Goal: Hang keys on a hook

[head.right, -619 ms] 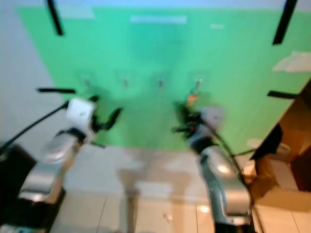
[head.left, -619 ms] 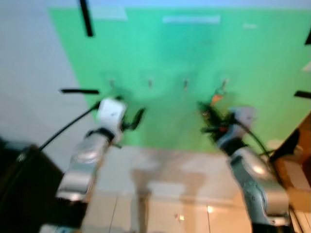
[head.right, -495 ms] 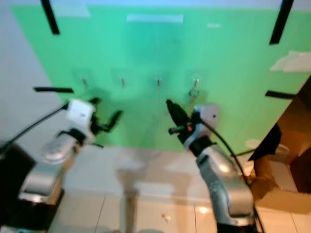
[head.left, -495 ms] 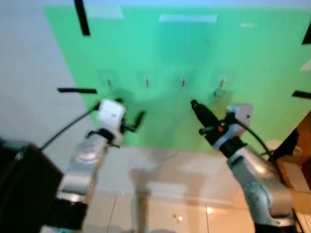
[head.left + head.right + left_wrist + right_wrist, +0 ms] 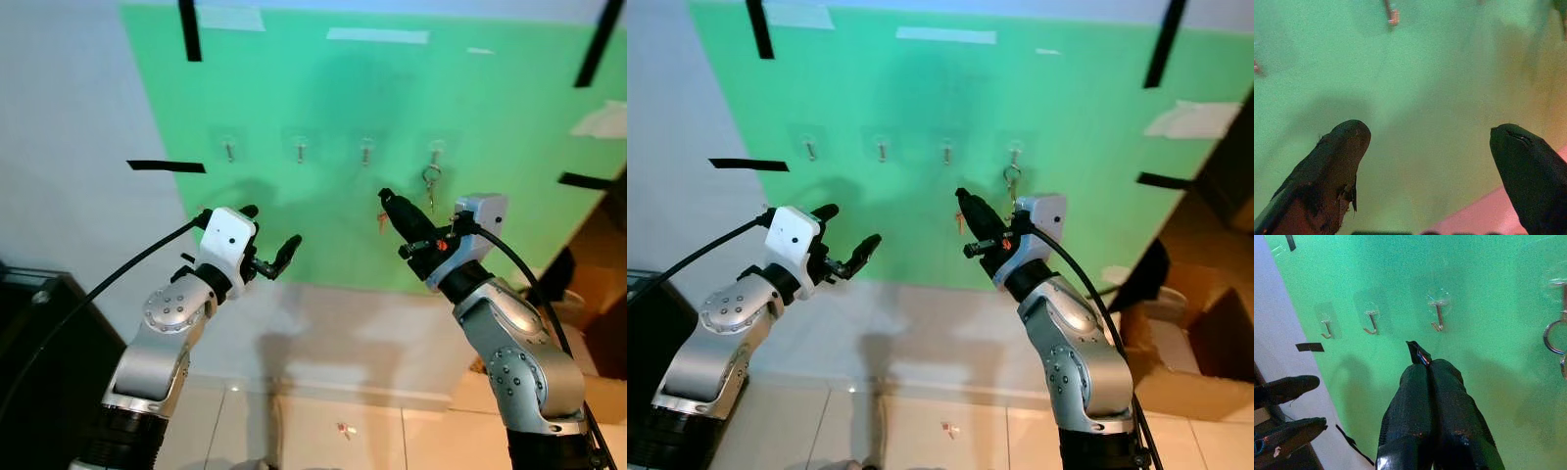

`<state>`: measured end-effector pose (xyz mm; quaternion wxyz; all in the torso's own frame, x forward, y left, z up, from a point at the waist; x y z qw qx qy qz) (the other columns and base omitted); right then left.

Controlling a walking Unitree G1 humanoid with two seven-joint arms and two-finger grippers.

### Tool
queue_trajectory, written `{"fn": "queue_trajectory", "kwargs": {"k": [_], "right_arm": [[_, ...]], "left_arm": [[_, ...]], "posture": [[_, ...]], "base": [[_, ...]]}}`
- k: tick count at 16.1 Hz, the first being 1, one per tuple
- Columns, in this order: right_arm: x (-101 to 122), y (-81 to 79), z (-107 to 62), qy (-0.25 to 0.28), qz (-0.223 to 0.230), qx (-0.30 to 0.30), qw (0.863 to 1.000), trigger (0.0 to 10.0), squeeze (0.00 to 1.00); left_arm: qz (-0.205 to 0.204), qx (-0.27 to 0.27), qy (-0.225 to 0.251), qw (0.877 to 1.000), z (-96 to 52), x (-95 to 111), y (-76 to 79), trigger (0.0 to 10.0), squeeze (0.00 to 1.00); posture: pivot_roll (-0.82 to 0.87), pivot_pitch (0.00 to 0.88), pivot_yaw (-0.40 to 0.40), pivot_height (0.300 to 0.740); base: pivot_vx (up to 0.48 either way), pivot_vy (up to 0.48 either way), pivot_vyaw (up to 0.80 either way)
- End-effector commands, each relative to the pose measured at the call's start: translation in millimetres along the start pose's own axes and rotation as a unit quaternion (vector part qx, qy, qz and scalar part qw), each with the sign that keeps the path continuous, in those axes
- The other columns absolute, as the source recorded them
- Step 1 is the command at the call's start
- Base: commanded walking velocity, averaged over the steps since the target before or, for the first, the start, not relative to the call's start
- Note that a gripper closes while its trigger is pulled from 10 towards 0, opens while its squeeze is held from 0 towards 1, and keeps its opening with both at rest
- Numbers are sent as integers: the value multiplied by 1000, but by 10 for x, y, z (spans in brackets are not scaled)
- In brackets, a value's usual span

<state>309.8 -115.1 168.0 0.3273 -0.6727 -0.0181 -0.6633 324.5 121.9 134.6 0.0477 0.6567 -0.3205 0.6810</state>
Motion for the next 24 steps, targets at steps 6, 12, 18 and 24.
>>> {"fn": "queue_trajectory", "kwargs": {"k": [6,12,18,24], "right_arm": [[41,12,156,6,11,3,1000,10000,0],[61,209,124,14,-2,-58,998,10000,0],[38,263,51,13,2,-89,996,10000,0],[30,271,4,14,-17,-104,994,10000,0]], "left_arm": [[1,-29,26,999,23,136,20,10000,0],[-14,38,-1,999,90,41,-126,10000,0],[-18,41,0,999,195,39,-97,10000,0],[-21,29,5,999,189,51,-76,10000,0]], "posture": [[-72,0,34,740],[-95,0,55,740],[-145,0,81,740],[-132,0,76,740]], "base": [[0,0,0],[0,0,0],[0,0,0],[0,0,0]]}}
Point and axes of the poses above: a point about 5 cm out from each wrist's last joint towards the gripper, its own z axis pointing out of the wrist towards the gripper, its own x axis along the axis of the wrist's last joint, y = z × x, the point moved 4 cm from there along z, pointing out of the wrist towards the gripper, and after that the axes turned 10 degrees about z, right-handed, at the moved point
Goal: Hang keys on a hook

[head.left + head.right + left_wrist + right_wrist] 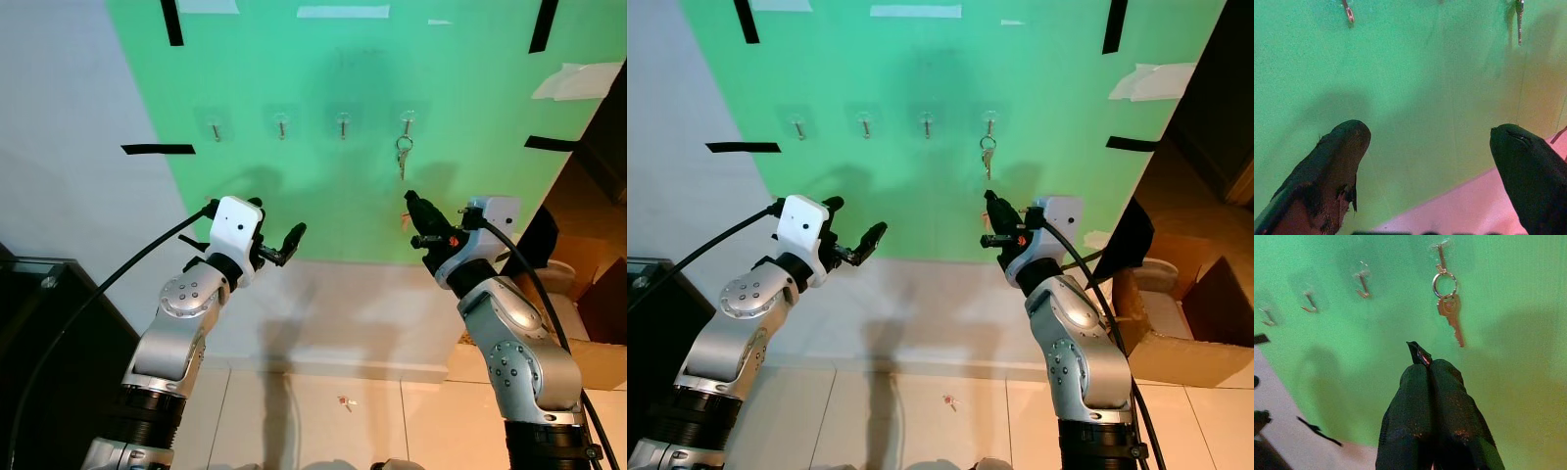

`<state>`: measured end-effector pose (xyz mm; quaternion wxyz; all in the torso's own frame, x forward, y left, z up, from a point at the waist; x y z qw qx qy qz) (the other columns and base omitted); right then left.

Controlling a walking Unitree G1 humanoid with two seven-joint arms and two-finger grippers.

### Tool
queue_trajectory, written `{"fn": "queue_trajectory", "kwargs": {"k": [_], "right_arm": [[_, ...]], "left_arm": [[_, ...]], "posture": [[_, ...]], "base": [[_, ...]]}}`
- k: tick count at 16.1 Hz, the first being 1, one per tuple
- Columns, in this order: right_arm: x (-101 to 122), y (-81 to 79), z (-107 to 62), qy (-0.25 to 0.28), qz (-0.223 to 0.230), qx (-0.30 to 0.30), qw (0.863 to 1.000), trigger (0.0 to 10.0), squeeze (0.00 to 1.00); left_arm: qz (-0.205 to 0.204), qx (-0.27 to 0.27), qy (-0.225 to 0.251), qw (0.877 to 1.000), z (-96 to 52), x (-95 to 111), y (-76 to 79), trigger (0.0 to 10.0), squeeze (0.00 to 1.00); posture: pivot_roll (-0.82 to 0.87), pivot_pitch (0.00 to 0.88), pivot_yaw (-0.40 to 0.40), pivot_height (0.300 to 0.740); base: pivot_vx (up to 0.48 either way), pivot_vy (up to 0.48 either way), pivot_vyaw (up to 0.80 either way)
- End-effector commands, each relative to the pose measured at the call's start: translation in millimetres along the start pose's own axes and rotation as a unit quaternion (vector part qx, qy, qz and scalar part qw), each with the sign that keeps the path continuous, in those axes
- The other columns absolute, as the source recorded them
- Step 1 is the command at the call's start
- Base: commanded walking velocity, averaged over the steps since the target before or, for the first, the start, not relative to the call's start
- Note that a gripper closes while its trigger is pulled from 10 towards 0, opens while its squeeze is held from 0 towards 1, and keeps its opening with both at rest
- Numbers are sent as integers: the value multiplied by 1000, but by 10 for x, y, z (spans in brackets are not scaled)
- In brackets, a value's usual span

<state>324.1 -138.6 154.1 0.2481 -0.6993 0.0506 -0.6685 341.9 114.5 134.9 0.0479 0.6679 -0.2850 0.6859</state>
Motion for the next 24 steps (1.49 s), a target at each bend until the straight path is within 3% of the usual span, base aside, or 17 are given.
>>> {"fn": "queue_trajectory", "kwargs": {"k": [1,3,9,13,15,17,24], "right_arm": [[50,-28,-1,10,-8,0,1000,10000,0],[44,-33,40,11,-10,-3,1000,10000,0],[4,-29,5,13,-3,-10,1000,10000,0],[-16,-94,-16,-2,-24,19,1000,10000,0],[-81,-213,-75,-23,4,70,997,10000,0],[-170,-310,-179,-58,0,122,991,10000,0],[-123,-303,-176,-57,1,127,990,10000,0]], "left_arm": [[5,3,9,1000,2,51,-43,10000,0],[4,5,9,1000,-22,54,-56,10000,0],[12,-6,3,1000,-64,31,-57,10000,0],[8,-7,4,1000,-84,22,-28,10000,0],[7,-11,6,1000,-100,25,-8,10000,0],[7,-17,6,1000,-116,23,10,10000,0],[0,-43,14,999,-151,56,87,10000,0]], "posture": [[-123,0,70,740],[-115,0,67,740],[-104,0,75,740],[-103,0,67,740],[-99,0,63,740],[-95,0,55,740],[-94,0,48,740]], "base": [[262,0,625],[298,0,788],[309,0,0],[309,0,400],[308,0,400],[154,0,0],[0,0,0]]}}
Point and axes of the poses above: a point about 5 cm out from each wrist's last joint towards the gripper, its own z axis pointing out of the wrist towards the gripper, its own x axis along the axis of the wrist's last joint, y = z × x, the point moved 4 cm from there along z, pointing out of the wrist towards the gripper, and after that the axes turned 10 degrees about z, right-handed, at the moved point
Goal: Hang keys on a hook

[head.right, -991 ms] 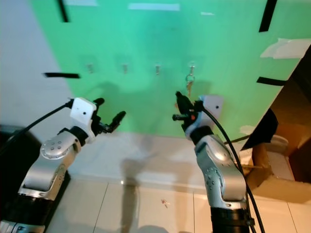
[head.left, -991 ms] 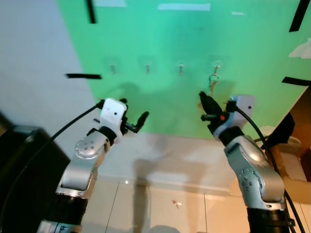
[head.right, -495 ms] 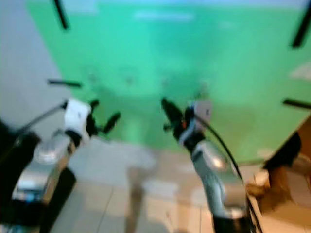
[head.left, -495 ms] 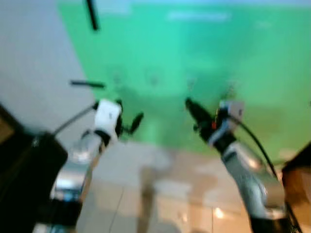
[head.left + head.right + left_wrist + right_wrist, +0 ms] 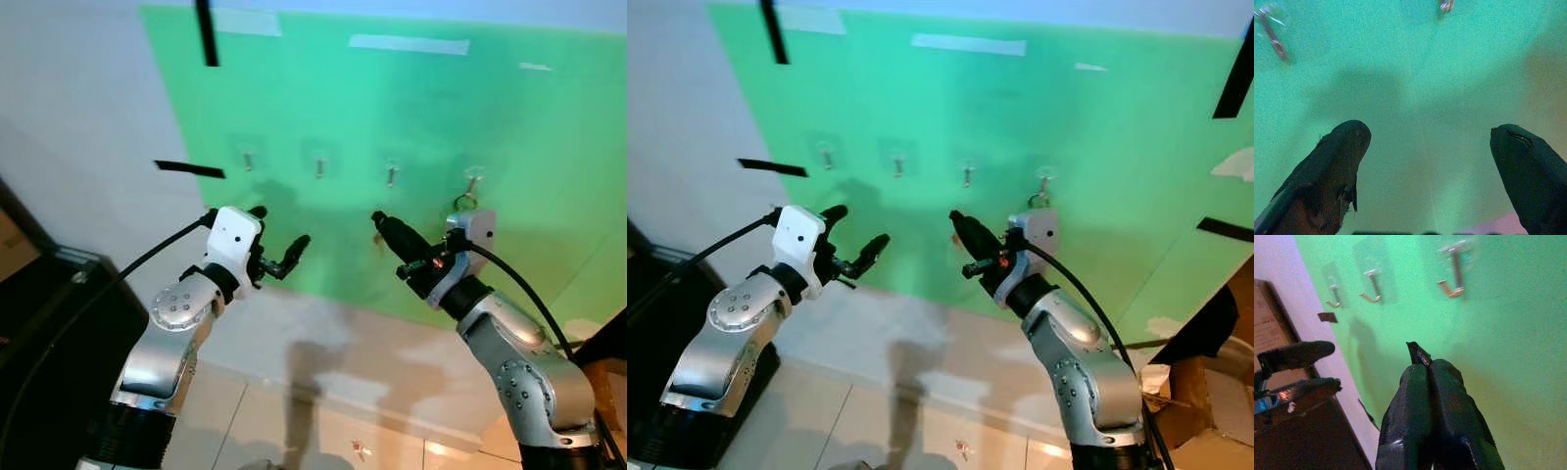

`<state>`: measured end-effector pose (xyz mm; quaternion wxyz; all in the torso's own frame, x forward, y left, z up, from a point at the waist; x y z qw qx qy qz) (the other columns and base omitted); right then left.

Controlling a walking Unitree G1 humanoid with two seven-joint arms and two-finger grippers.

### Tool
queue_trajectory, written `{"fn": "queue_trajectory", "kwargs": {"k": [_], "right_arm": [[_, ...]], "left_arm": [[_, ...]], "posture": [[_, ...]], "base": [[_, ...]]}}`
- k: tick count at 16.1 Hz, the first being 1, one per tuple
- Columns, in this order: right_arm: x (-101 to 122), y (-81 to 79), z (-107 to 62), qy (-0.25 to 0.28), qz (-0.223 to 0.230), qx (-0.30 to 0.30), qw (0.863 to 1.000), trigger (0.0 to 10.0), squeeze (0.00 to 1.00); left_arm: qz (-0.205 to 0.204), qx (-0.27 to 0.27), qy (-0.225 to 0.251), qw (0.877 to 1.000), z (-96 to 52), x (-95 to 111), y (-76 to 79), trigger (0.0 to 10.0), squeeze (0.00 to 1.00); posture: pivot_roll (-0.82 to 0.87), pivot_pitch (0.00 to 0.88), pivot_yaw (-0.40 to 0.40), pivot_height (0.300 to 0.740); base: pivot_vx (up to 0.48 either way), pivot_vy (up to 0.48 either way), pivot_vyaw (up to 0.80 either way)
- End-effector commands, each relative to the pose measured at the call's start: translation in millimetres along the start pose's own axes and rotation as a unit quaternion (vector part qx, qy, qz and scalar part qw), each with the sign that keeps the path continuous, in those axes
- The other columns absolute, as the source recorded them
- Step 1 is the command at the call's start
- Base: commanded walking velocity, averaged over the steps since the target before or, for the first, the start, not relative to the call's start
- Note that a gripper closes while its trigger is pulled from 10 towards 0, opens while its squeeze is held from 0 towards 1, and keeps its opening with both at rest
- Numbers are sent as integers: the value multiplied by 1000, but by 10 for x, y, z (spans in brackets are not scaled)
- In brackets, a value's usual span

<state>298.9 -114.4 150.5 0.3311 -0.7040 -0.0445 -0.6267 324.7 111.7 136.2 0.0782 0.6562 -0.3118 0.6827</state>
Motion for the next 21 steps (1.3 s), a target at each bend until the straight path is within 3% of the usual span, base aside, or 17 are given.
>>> {"fn": "queue_trajectory", "kwargs": {"k": [1,6,11,21], "right_arm": [[37,-45,4,4,1,10,1000,10000,0],[132,-50,56,26,2,11,1000,10000,0],[311,-183,178,63,19,54,996,10000,0],[407,-75,158,96,29,23,995,10000,0]], "left_arm": [[-2,-7,1,1000,-11,21,0,10000,0],[-7,-29,11,1000,1,50,26,10000,0],[-28,-134,40,990,-73,165,216,10000,0],[-30,-152,42,987,-52,178,210,10000,0]], "posture": [[-94,0,48,740],[-94,0,51,740],[-97,0,60,740],[-111,0,76,740]], "base": [[0,0,0],[0,0,0],[0,0,0],[0,0,0]]}}
Point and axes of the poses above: a point about 5 cm out from each wrist's last joint towards the gripper, its own z axis pointing out of the wrist towards the gripper, its own x axis along the axis of the wrist's last joint, y = z × x, the point moved 4 cm from there along z, pointing out of the wrist towards the gripper, and after that the axes turned 10 degrees about z, right-handed, at the moved point
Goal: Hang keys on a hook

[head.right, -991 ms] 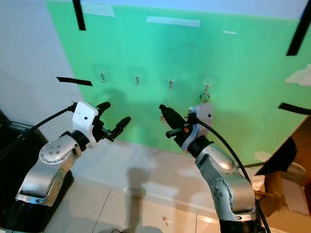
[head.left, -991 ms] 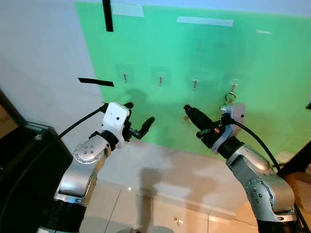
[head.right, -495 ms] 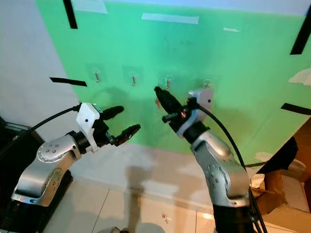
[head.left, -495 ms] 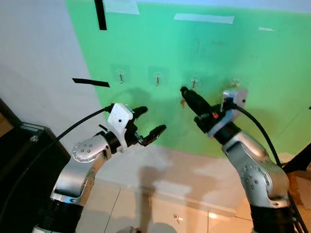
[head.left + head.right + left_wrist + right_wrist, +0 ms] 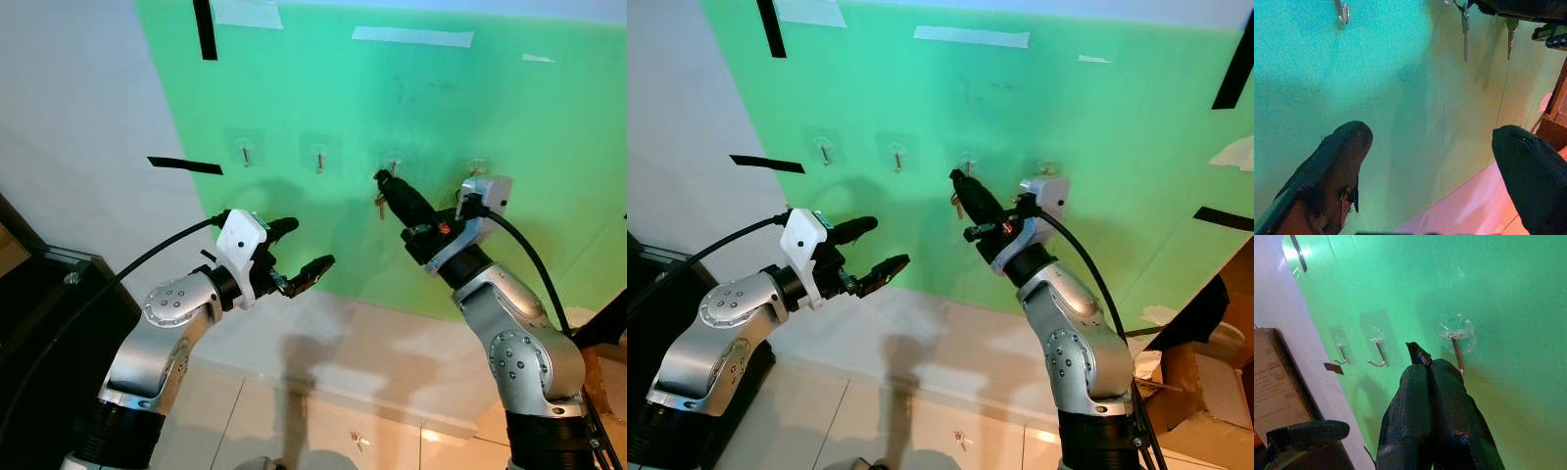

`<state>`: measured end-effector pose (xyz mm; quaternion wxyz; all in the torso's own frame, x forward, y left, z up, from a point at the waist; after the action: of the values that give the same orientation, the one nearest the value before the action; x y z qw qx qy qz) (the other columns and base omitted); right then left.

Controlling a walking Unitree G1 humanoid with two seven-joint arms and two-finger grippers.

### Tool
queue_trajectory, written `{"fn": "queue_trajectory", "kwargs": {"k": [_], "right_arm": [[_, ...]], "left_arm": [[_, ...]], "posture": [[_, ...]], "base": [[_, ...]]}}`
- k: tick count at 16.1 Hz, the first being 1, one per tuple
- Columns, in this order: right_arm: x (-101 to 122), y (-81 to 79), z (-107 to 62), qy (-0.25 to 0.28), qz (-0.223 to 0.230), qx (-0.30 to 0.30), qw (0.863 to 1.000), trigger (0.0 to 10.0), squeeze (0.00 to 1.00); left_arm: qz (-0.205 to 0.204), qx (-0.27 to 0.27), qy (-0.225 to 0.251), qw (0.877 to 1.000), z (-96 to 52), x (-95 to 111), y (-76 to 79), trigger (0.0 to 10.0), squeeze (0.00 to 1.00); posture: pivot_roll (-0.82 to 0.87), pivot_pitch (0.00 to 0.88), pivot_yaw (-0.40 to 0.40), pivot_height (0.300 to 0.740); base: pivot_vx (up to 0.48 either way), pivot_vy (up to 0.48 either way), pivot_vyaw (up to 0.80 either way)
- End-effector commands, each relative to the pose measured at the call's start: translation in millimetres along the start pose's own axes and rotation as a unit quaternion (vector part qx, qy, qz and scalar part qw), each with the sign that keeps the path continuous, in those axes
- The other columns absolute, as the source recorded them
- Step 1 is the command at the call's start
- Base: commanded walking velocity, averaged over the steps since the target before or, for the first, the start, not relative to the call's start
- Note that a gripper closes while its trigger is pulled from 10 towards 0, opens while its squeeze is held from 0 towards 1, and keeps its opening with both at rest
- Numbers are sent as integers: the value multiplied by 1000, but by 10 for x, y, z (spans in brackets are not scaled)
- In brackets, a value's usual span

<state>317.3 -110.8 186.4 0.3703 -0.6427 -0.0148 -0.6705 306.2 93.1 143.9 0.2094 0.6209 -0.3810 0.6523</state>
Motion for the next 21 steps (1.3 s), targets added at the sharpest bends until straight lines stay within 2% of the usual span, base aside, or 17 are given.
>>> {"fn": "queue_trajectory", "kwargs": {"k": [1,5,8,12,15,19,20,21], "right_arm": [[62,28,-2,17,0,-9,1000,10000,0],[44,111,28,16,0,-36,999,10000,0],[105,221,30,40,3,-70,997,10000,0],[84,278,12,37,6,-84,996,10000,0],[-185,376,-44,-33,-4,-114,993,10000,0],[-300,457,-93,-62,2,-138,988,10000,0],[-290,461,-106,-58,7,-139,988,10000,729],[-273,456,-122,-53,10,-138,989,10000,1000]], "left_arm": [[6,-10,2,1000,19,28,-1,10000,0],[2,-30,9,999,26,65,47,10000,0],[-1,-35,11,999,15,75,57,10000,0],[-3,-39,10,999,9,72,62,10000,0],[-3,-44,10,999,22,72,66,10000,0],[-3,-47,10,999,32,76,71,10000,0],[-3,-47,10,999,36,76,72,10000,0],[-4,-46,11,999,37,76,70,10000,0]], "posture": [[-112,0,77,740],[-109,0,76,740],[-106,0,74,740],[-106,0,77,740],[-110,0,82,740],[-114,0,86,740],[-114,0,84,740],[-114,0,84,740]], "base": [[0,0,0],[0,0,0],[0,0,0],[0,0,0],[0,0,0],[0,0,0],[0,0,0],[0,0,0]]}}
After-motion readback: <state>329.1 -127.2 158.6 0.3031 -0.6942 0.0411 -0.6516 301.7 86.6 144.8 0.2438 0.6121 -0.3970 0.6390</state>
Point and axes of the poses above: a point about 5 cm out from each wrist's last joint towards the gripper, its own z axis pointing out of the wrist towards the gripper, its own x axis along the axis of the wrist's last joint, y = z × x, the point moved 4 cm from there along z, pointing out of the wrist towards the gripper, and after that the axes turned 10 degrees about z, right-handed, at the moved point
